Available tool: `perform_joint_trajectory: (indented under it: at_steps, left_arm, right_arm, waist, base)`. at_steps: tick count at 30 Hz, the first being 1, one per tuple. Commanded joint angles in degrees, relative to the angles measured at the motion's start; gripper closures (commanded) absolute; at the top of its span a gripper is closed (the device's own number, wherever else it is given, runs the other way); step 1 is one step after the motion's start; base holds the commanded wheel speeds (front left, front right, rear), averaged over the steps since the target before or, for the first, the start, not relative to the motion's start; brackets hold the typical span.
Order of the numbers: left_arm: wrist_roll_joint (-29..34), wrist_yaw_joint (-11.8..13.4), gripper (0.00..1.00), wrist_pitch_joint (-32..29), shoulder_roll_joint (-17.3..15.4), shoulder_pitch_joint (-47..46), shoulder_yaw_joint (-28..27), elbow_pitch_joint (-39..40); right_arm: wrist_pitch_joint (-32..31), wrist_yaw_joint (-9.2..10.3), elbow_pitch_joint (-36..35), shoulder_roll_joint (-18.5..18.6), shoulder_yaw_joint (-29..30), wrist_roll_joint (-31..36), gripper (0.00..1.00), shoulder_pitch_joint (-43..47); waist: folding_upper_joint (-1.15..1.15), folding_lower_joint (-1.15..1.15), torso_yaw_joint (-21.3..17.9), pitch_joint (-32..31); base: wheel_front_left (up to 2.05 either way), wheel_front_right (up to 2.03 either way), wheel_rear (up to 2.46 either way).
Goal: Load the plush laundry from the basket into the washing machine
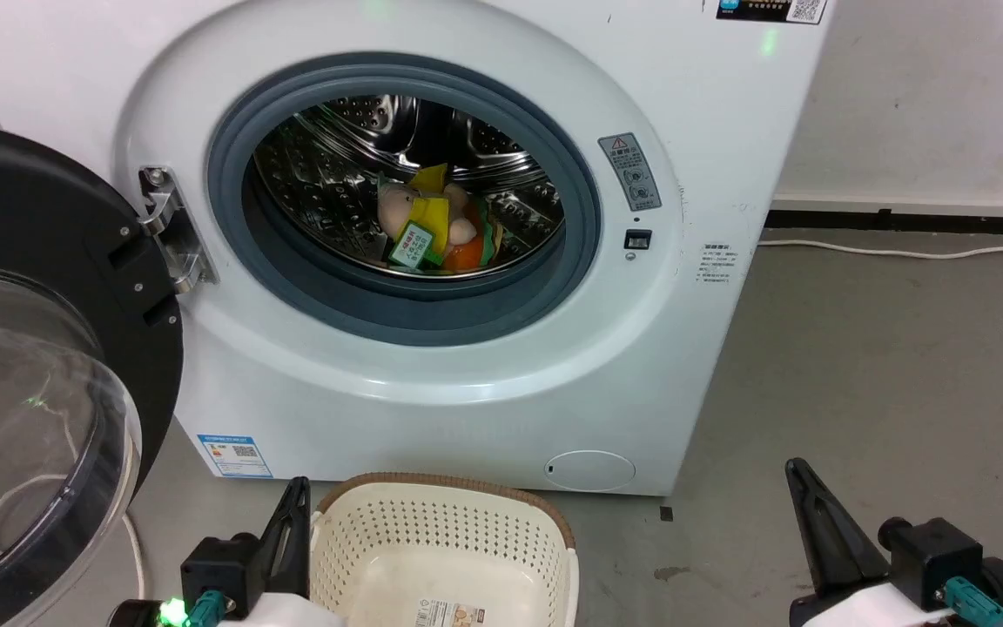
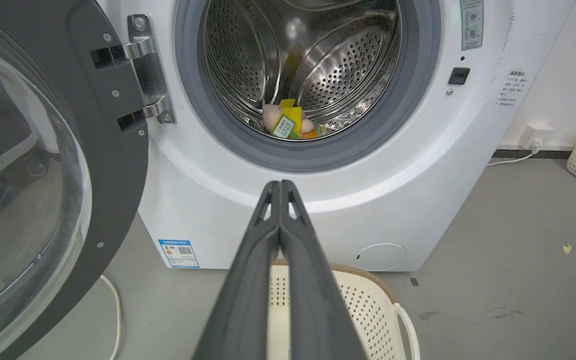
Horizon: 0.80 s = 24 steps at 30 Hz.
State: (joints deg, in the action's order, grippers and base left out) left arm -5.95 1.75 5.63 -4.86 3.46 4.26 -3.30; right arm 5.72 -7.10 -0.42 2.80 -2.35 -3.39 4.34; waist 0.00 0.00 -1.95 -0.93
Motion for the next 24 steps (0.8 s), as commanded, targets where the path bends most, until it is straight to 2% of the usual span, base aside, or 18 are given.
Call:
perform_joint_trajectory:
  at_steps: [1,24]
  left_arm:
    - [0.7,-0.33,1.0,-0.25,0.1,-0.77,-0.48,0.44]
    - [3.21,-1.01,1.0,-2.83,1.0,-2.06,-2.29,1.81]
  right_arm:
    - [-0.31,-0.24,0.19,0.05,0.2,0.59,1.0,-0.84]
    - [-2.9,-0.31,0.3,0.07,1.23,1.93,1.0,-2.51]
  waist:
    - [0.0,0.0,0.06,0.03]
    - [0.0,0.0,0.96,0.46]
  base:
    - [0.0,0.0,0.0]
    - [0.0,0.0,0.0]
